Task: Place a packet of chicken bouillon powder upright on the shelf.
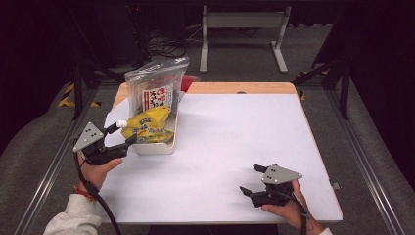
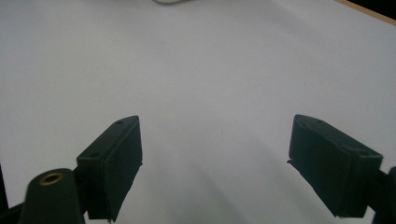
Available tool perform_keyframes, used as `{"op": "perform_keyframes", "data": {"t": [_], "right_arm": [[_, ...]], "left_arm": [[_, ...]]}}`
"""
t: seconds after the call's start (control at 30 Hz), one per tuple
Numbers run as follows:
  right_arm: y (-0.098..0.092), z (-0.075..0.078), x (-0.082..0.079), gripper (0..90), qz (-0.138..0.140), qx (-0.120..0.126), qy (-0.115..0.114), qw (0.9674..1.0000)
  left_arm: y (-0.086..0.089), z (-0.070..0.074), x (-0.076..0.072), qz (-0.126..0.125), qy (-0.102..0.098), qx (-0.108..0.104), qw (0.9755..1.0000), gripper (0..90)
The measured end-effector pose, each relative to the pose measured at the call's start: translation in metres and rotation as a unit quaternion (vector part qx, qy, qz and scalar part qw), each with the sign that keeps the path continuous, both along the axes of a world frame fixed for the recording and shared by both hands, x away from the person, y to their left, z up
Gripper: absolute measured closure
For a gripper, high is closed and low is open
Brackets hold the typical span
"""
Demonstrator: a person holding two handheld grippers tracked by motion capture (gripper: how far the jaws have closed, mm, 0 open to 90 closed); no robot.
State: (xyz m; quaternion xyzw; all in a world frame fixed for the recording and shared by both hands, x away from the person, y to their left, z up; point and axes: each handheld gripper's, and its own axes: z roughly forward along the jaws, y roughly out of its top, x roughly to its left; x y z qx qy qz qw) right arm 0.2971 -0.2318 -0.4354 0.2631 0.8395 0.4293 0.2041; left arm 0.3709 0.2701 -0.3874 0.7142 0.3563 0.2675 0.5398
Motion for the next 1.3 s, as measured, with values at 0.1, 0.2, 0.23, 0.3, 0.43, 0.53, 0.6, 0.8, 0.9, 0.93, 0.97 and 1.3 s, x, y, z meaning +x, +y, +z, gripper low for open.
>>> {"op": "perform_keyframes", "data": {"t": [0.1,0.2,0.23,0.3,0.43,0.53,0.6,0.8,0.9,0.93,0.97,1.3], "right_arm": [[0.000,0.001,0.001,17.4,0.000,0.002,-0.003,1.0000],[-0.001,0.002,0.002,17.4,-0.003,0.002,-0.005,1.0000],[-0.002,0.003,0.002,17.4,-0.003,0.002,-0.007,1.0000],[-0.003,0.004,0.002,17.4,-0.005,0.005,-0.008,0.9999],[-0.004,0.005,0.002,17.4,-0.007,0.006,-0.012,0.9999],[-0.005,0.006,0.002,17.4,-0.008,0.006,-0.012,0.9999],[-0.006,0.006,0.002,17.4,-0.009,0.007,-0.012,0.9999],[-0.006,0.007,0.002,17.5,-0.009,0.007,-0.016,0.9998],[-0.008,0.008,0.002,17.5,-0.010,0.007,-0.017,0.9998],[-0.008,0.008,0.002,17.5,-0.010,0.007,-0.017,0.9998],[-0.008,0.008,0.002,17.5,-0.010,0.008,-0.016,0.9998],[-0.011,0.009,0.002,17.5,-0.013,0.007,-0.017,0.9997]], "left_arm": [[0.000,0.001,-0.005,0.003,-0.001,-0.003,1.0000,22.1],[-0.002,0.002,-0.010,-0.002,-0.002,-0.008,1.0000,16.4],[-0.002,0.002,-0.010,-0.002,-0.002,-0.008,1.0000,15.1],[-0.006,0.003,-0.014,0.002,-0.004,0.002,1.0000,13.6],[-0.007,0.005,-0.020,-0.001,-0.009,0.003,1.0000,12.5],[-0.009,0.006,-0.022,-0.008,-0.007,0.003,0.9999,12.3],[-0.011,0.005,-0.023,-0.015,-0.007,0.003,0.9999,11.7],[-0.016,0.008,-0.028,-0.022,-0.008,0.002,0.9997,10.3],[-0.020,0.008,-0.030,-0.017,-0.013,0.016,0.9996,9.9],[-0.020,0.008,-0.030,-0.017,-0.013,0.016,0.9996,9.9],[-0.021,0.008,-0.031,-0.016,-0.015,0.014,0.9997,9.9],[-0.012,0.009,-0.041,-0.010,-0.014,-0.003,0.9998,11.4]]}}
